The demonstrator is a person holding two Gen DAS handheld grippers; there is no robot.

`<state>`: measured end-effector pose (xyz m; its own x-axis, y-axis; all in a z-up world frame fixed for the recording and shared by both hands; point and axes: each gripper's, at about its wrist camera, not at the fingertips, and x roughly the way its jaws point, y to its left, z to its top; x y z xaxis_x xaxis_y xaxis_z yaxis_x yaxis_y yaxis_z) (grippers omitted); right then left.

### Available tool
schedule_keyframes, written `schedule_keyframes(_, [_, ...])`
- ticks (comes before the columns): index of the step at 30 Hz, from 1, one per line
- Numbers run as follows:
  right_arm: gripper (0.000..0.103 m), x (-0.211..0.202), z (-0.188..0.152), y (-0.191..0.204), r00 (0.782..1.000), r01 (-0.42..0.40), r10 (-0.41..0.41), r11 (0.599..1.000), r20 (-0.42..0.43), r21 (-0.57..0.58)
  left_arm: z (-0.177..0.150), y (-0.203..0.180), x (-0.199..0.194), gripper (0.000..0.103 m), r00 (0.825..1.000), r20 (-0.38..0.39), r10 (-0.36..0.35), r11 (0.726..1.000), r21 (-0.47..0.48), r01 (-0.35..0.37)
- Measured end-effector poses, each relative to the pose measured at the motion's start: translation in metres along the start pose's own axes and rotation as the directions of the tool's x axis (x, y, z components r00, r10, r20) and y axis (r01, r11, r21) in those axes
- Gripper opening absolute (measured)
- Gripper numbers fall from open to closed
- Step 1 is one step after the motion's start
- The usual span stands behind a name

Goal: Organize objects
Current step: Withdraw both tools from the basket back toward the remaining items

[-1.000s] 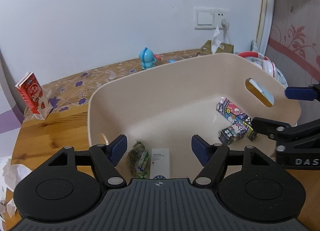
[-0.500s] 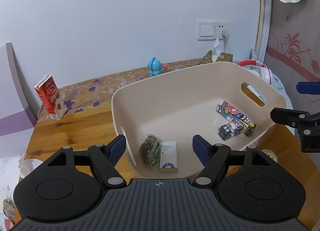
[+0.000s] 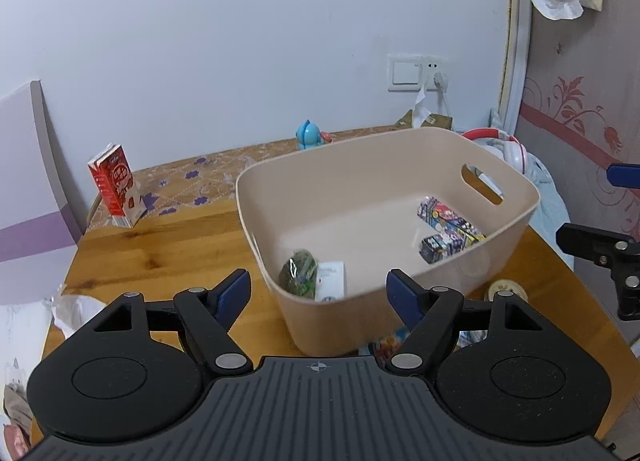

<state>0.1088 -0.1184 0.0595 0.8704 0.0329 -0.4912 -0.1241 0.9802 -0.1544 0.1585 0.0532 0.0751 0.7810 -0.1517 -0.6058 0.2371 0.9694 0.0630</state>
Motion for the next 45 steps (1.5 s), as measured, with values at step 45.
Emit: schedule_keyframes(45, [0.103, 0.022, -0.123, 0.011, 0.975, 0.001, 0.014, 0.998, -0.223, 0.067, -0.120, -0.009, 0.035, 0.076, 0.989, -0.148, -0.021, 1.000, -0.010, 0.020])
